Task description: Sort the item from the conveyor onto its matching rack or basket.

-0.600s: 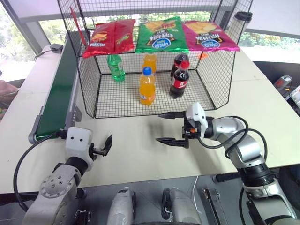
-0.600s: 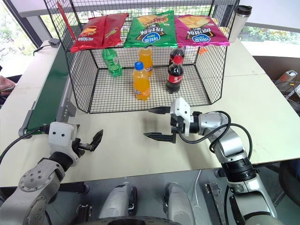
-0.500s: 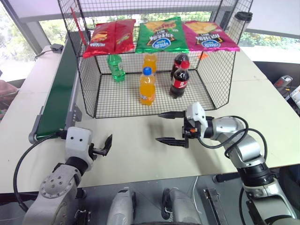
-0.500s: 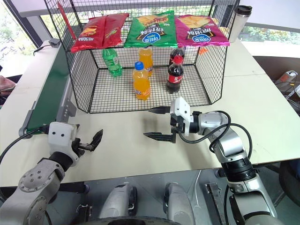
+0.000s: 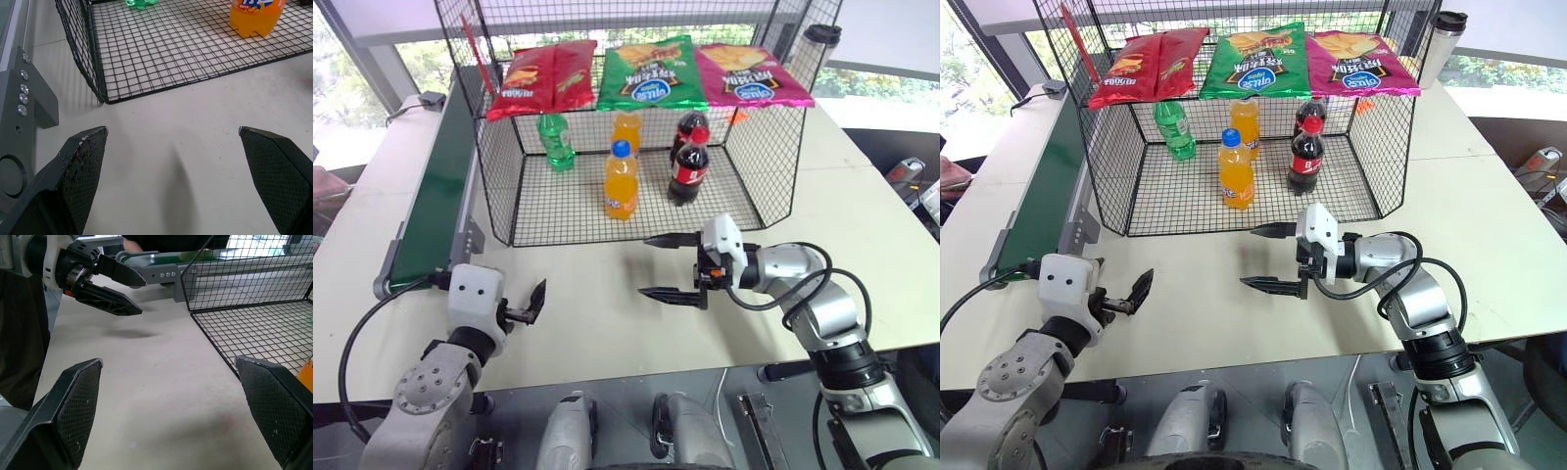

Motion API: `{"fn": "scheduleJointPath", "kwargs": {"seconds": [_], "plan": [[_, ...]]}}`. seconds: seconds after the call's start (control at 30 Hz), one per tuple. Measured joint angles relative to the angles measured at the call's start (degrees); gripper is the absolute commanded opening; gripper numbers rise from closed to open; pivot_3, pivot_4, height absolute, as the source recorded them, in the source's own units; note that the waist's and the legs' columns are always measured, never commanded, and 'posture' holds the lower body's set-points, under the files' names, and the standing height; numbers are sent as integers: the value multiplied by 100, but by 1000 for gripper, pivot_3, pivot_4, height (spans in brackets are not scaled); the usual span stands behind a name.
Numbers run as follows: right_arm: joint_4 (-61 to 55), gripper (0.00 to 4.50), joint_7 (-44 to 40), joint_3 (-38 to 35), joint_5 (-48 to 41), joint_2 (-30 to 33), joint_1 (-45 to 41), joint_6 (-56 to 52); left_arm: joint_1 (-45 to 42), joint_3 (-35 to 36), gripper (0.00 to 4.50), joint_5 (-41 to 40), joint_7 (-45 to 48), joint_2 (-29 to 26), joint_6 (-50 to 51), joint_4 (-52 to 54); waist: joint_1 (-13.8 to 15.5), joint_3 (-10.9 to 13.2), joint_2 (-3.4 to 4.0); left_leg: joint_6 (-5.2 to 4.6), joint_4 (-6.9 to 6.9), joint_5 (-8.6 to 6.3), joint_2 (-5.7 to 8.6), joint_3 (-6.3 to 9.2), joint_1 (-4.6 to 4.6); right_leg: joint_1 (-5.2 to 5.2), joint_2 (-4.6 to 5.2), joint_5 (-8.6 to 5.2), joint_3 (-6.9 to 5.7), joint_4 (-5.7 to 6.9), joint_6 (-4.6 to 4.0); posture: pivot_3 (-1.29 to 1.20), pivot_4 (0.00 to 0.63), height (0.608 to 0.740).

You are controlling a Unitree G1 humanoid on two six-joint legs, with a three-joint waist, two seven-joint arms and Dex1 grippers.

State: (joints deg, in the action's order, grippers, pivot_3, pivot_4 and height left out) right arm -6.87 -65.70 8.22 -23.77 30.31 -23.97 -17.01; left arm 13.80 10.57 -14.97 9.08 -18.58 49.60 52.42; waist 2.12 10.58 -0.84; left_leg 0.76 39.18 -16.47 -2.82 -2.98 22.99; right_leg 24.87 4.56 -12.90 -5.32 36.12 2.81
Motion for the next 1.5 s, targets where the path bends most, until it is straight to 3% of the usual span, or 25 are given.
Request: {"fn": "scheduleJointPath", "kwargs": {"seconds": [1.5], "plan": [[384, 4500, -100, 0, 100, 0, 98, 277, 192, -33, 4475, 78, -3, 4, -20, 0, 0, 0, 0, 0, 0, 0, 0, 0, 0, 0, 0, 0, 0, 0, 0, 0, 150, 740]]}}
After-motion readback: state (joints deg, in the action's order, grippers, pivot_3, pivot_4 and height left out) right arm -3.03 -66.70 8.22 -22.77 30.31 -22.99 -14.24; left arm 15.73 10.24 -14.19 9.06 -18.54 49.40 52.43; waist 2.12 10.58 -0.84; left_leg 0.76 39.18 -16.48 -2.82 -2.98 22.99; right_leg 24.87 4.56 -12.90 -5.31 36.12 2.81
